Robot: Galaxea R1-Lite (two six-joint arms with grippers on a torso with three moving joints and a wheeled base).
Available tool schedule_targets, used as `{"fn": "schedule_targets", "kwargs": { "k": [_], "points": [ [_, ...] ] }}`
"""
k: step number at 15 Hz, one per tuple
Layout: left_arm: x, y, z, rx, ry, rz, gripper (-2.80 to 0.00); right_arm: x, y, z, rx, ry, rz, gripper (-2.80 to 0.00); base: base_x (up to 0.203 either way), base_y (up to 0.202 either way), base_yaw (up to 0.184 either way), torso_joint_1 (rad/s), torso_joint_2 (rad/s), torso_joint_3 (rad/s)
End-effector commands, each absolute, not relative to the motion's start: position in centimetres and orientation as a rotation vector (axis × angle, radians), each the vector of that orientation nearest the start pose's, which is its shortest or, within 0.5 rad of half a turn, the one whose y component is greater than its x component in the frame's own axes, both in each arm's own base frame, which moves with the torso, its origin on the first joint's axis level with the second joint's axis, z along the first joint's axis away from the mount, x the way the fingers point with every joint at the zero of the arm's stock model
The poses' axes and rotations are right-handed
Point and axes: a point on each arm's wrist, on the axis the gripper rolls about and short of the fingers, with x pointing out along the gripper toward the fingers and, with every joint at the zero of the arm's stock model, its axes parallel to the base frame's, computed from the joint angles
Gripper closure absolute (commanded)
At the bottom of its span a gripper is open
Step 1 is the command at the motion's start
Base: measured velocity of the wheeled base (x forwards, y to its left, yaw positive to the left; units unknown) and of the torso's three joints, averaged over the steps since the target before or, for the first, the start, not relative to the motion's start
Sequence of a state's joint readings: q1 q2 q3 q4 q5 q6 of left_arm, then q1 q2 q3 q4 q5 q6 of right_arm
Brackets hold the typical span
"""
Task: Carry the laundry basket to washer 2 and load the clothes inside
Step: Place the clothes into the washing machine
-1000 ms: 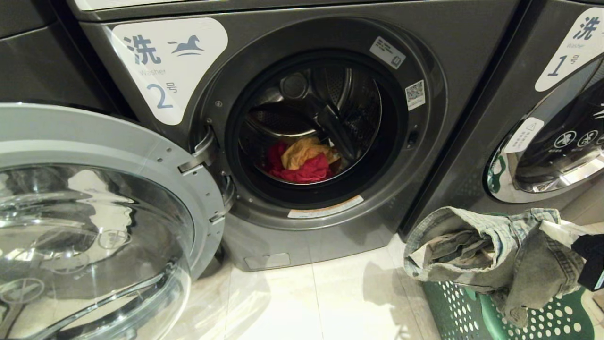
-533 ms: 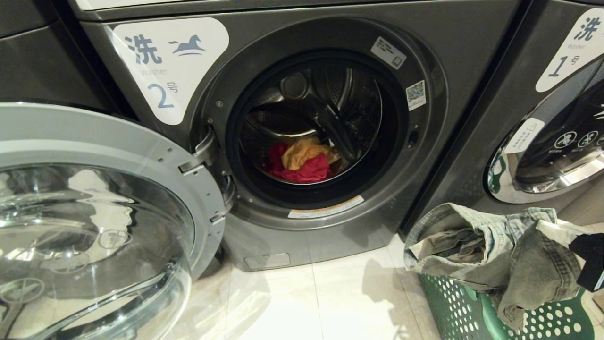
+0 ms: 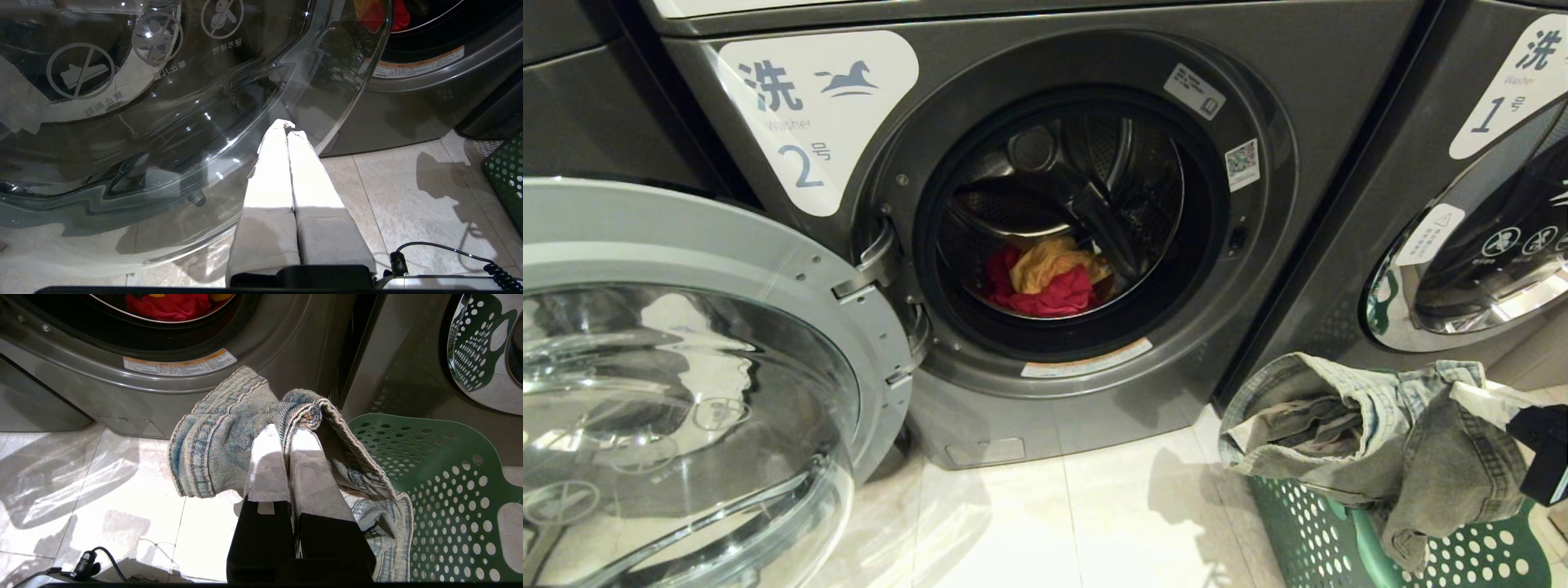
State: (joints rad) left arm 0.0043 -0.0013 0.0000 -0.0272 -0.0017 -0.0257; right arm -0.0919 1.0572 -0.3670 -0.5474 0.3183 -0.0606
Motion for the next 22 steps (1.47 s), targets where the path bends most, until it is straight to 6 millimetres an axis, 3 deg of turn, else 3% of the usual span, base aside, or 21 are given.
{"fn": "schedule_targets", "kwargs": {
  "k": [1,6,16,22],
  "points": [
    [-2.21,-0.01,7.53,-0.026,-0.018,0.003,0.0,13.72,-0.55,19.32,-0.031,0.136,0.232,0.0,0.0,0.0,0.0,0.0,0.0,0.0],
    [-2.2,-0.01,7.53,-0.026,-0.017,0.003,0.0,13.7,-0.55,19.22,-0.041,0.139,0.233,0.0,-0.001,0.0,-0.015,0.0,0.0,0.0],
    [-2.21,-0.01,7.53,-0.026,-0.017,0.003,0.0,13.67,-0.55,19.09,-0.04,0.144,0.233,0.0,0.0,0.006,-0.159,0.003,0.0,0.004],
    [-2.21,-0.01,7.53,-0.026,-0.018,0.003,0.0,13.73,-0.56,19.2,-0.04,0.141,0.233,0.0,0.0,0.0,0.0,0.0,0.0,0.0]
  ]
}}
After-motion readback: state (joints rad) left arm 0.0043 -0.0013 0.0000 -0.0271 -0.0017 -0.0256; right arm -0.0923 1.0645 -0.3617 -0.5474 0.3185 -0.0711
